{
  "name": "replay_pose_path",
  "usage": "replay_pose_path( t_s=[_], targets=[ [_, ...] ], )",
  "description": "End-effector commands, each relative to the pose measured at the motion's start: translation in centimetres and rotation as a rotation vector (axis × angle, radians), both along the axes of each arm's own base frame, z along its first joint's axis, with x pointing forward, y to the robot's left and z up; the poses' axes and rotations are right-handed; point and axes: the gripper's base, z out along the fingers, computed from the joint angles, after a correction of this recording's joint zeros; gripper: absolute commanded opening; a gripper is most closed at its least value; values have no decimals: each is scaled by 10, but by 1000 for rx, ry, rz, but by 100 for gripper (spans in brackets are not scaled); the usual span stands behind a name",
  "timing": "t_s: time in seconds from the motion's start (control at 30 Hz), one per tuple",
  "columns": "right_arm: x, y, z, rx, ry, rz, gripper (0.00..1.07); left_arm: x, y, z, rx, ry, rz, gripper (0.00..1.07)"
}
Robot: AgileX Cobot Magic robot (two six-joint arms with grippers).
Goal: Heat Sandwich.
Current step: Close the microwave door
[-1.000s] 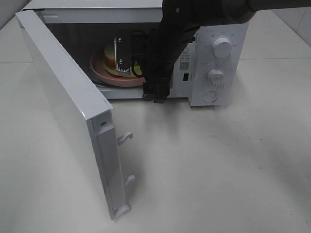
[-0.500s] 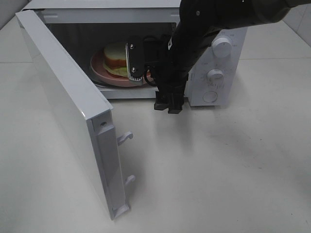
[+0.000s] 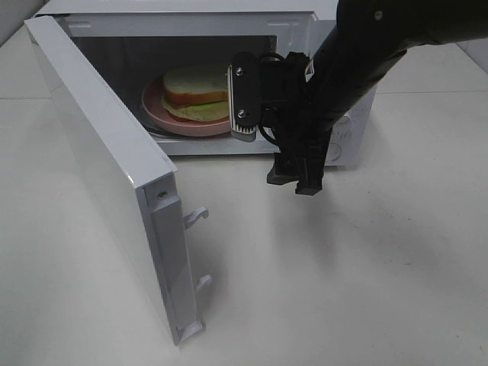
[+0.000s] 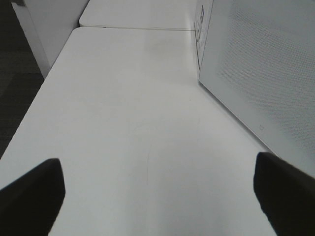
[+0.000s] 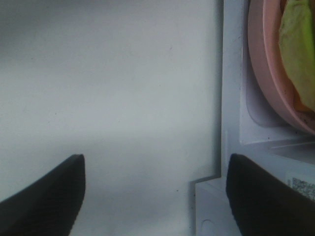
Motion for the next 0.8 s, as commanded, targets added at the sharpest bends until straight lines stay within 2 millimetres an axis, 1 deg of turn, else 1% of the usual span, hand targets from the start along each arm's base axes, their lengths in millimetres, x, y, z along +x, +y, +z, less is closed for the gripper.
replay_pose_path(
  t_s=[0.03, 0.07, 0.1, 0.17, 0.2, 0.23, 0.3, 0.33, 0.37, 0.43, 0.5, 0.57, 0.6, 0.67, 0.77, 0.8],
  targets=[
    [-12, -8, 6, 17, -4, -22, 76, -3, -1, -1, -4, -24, 0, 98],
    [-19, -12, 7, 19, -1, -27, 76, -3, -1, -1, -4, -24, 0, 98],
    [-19, -12, 7, 19, -1, -27, 76, -3, -1, -1, -4, -24, 0, 98],
    [-26, -17, 9, 28, 4, -48, 76, -3, -1, -1, -4, -24, 0, 98],
    [-33, -21, 12, 50, 7, -83, 76, -3, -1, -1, -4, -24, 0, 98],
    [-33, -21, 12, 50, 7, -83, 76, -3, -1, -1, -4, -24, 0, 98],
    [-40, -26, 15, 74, 10, -122, 76, -3, -1, -1, -4, -24, 0, 98],
    [-46, -30, 17, 93, 18, -158, 76, -3, -1, -1, -4, -24, 0, 98],
    [-46, -30, 17, 93, 18, -158, 76, -3, -1, -1, -4, -24, 0, 98],
    [-53, -34, 21, 117, 24, -198, 76, -3, -1, -1, -4, -24, 0, 98],
    [-64, -42, 22, 148, 45, -267, 76, -3, -1, -1, -4, -24, 0, 98],
    [-67, -44, 22, 158, 51, -286, 76, -3, -1, -1, -4, -24, 0, 98],
    [-75, -49, 24, 181, 62, -331, 76, -3, -1, -1, -4, -24, 0, 98],
    [-78, -51, 24, 188, 67, -346, 76, -3, -1, -1, -4, -24, 0, 98],
    [-96, -63, 25, 208, 99, -416, 76, -3, -1, -1, -4, -24, 0, 98],
    [-96, -63, 25, 208, 99, -416, 76, -3, -1, -1, -4, -24, 0, 98]
  ],
)
